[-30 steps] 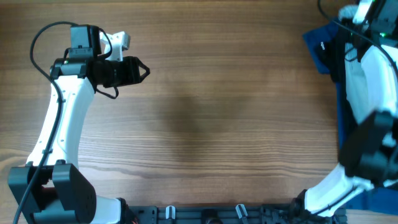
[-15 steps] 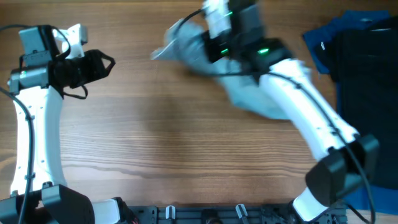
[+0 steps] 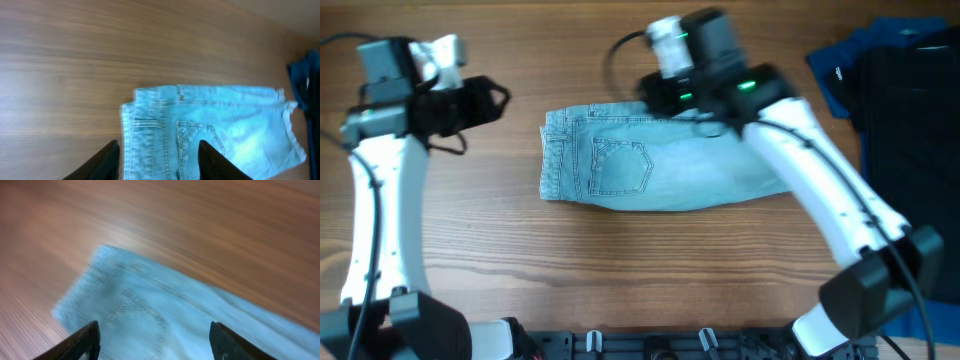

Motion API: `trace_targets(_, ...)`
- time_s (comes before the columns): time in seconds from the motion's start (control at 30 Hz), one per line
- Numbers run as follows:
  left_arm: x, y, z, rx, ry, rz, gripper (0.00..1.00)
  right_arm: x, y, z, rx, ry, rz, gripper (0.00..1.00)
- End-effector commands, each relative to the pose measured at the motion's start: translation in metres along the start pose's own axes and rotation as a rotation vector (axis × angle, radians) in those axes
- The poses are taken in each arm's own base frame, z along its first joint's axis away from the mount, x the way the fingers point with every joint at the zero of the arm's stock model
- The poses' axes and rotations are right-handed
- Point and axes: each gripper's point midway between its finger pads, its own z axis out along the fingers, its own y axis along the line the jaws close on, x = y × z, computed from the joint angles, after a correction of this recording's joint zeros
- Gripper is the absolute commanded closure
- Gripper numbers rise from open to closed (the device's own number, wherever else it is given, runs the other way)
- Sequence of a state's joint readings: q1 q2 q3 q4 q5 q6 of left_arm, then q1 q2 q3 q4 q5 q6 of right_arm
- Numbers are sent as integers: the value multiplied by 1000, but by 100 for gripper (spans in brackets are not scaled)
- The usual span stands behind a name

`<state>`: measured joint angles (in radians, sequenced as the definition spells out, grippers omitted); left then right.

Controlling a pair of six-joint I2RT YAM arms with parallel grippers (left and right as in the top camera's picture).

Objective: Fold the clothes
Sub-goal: 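Pull the denim shorts with the right gripper onto the table center, then grasp the shorts' top corners with both grippers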

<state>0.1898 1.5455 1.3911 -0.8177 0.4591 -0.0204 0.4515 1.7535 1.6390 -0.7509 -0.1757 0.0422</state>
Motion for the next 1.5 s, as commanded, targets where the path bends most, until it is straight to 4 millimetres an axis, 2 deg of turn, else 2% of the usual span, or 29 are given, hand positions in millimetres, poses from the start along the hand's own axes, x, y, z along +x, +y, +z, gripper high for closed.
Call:
trace_targets(0.0,13,-36,43,64,87,122,46,13,-69,-31,128,34,133,27)
trace_targets(0.07,21,-45,63,83,123,146,44,26,-95,-39,164,74,169,25)
trace_targets(0.17,38,-52,110,104,194,174,41,41,-140,-54,219,99,200,20)
trace_targets(0.3,53,-41,154,96,241,172,35,50,-171,-64,251,100,226,20)
trace_targets(0.4,50,-26,166,38,228,175,30,54,-180,-64,260,108,229,20)
trace_targets(0.5,42,-9,170,-60,195,187,20,60,-183,-55,254,135,211,19)
trace_targets(0.6,33,-5,173,-83,158,200,15,67,-187,-42,246,169,219,19)
trace_targets(0.77,29,-5,179,-79,138,208,16,76,-193,-25,238,205,232,19)
trace_targets(0.87,34,6,187,-121,154,205,17,80,-192,-18,218,216,238,20)
trace_targets(0.97,40,10,193,-123,171,189,25,79,-192,-17,220,214,237,22)
trace_targets(1.07,43,3,195,-89,180,167,46,78,-193,-17,221,207,235,24)
trace_targets(1.2,57,-1,203,-81,224,172,60,78,-194,-17,222,207,235,25)
trace_targets(1.27,62,-1,204,-82,241,171,74,78,-195,-17,224,206,237,27)
trace_targets(1.33,65,-1,204,-84,252,167,96,77,-199,-19,230,197,241,32)
trace_targets(1.47,66,-2,196,-91,261,131,96,73,-214,-19,252,164,258,36)
